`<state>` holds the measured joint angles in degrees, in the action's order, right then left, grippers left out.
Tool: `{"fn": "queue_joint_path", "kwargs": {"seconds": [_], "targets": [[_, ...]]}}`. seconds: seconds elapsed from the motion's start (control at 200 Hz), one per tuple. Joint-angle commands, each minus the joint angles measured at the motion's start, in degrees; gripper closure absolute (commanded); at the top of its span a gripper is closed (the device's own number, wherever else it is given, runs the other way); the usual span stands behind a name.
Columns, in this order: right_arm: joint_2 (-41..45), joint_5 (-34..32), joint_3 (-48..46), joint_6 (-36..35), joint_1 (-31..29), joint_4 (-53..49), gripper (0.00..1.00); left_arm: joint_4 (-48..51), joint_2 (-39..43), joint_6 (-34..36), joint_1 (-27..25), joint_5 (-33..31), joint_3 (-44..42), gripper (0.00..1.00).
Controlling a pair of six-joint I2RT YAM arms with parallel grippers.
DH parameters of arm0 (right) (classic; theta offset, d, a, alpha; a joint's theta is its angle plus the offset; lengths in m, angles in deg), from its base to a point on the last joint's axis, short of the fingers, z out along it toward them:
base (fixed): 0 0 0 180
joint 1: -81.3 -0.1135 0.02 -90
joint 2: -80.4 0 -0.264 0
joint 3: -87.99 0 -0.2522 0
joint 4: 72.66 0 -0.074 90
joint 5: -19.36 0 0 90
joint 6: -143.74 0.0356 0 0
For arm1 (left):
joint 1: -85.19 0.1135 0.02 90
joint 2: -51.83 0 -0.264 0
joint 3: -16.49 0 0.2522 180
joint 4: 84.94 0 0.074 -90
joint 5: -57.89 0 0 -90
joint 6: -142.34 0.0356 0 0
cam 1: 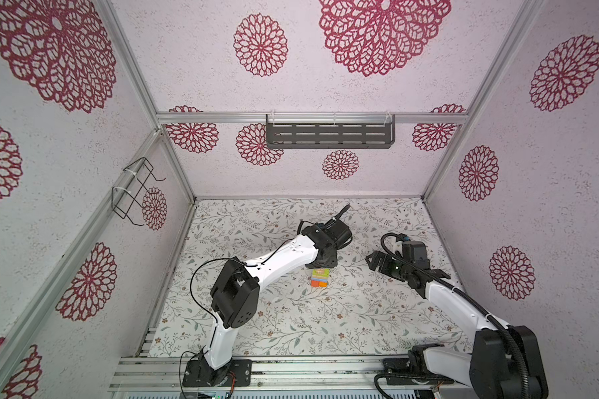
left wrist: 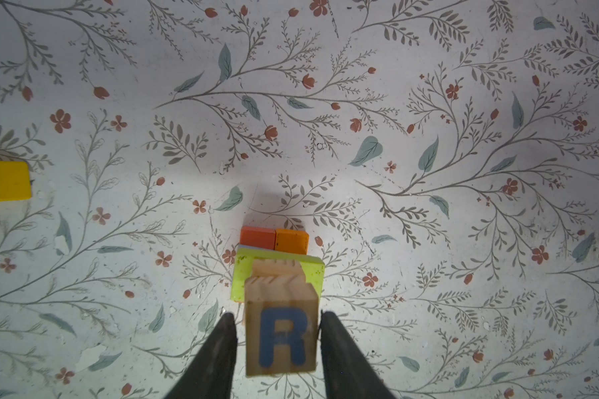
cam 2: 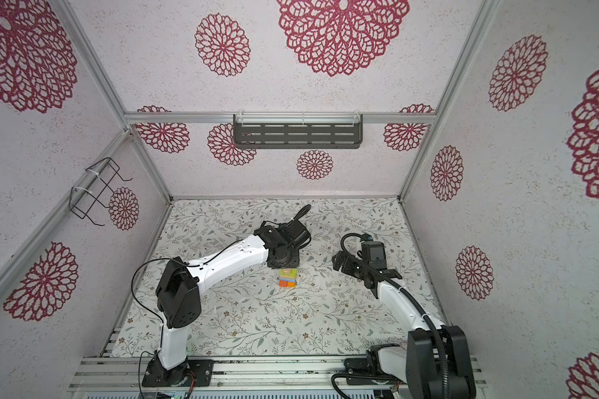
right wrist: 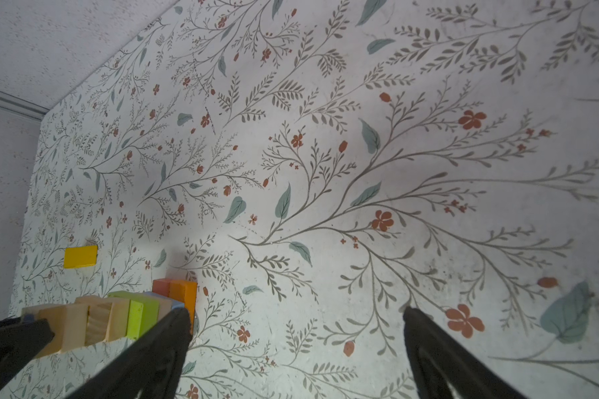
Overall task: Build the wood block tower
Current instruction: 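Lower the 'R' cube with the left gripper onto the stack top, then open the left gripper and raise it off the stack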
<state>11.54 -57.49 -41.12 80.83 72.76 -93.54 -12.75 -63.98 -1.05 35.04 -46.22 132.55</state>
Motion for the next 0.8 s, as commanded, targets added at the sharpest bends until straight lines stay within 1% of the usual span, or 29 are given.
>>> {"fn": "queue_joint_path", "kwargs": {"seconds": [0.0,0.09,0.19,0.325,0.345,0.51,0.55,0.575,0.695,0.795], "targets": [[0.57,0.84,-0.04,0.54,0.36,1.58,0.01,1.05,-0.89,-0.23,0.49,-1.38,0.82,0.55],[0.58,0.92,0.05,0.37,0.36,1.58,0.01,1.42,-0.34,-0.14,0.50,-1.82,1.00,0.50],[0.70,1.18,0.22,-0.26,0.36,1.24,0.01,1.68,0.83,0.19,0.50,-2.62,0.81,0.38],[1.54,1.37,0.71,-1.93,0.36,0.07,0.01,1.84,2.72,0.74,0.49,-4.51,-0.15,0.24],[1.75,1.37,0.84,-2.03,0.36,-0.15,0.01,1.92,5.02,0.83,0.49,-4.88,-0.29,0.22],[3.36,0.00,2.93,-3.30,0.27,-3.56,0.01,2.05,10.38,0.64,0.78,-8.60,-3.52,0.06],[3.68,-0.25,3.87,-3.90,0.27,-4.90,0.01,1.52,12.28,0.23,1.11,-9.37,-5.17,0.00],[3.65,-0.06,4.59,-4.27,0.31,-5.72,0.01,0.85,13.60,0.09,1.37,-9.53,-6.66,0.02],[3.66,2.64,7.89,-6.16,-0.22,-8.28,0.01,-2.97,20.46,-0.14,4.05,-8.38,-14.49,0.03],[1.62,0.76,13.16,-8.54,-2.97,-11.93,0.04,-5.24,25.74,0.47,7.04,-6.88,-20.33,0.03]]}}
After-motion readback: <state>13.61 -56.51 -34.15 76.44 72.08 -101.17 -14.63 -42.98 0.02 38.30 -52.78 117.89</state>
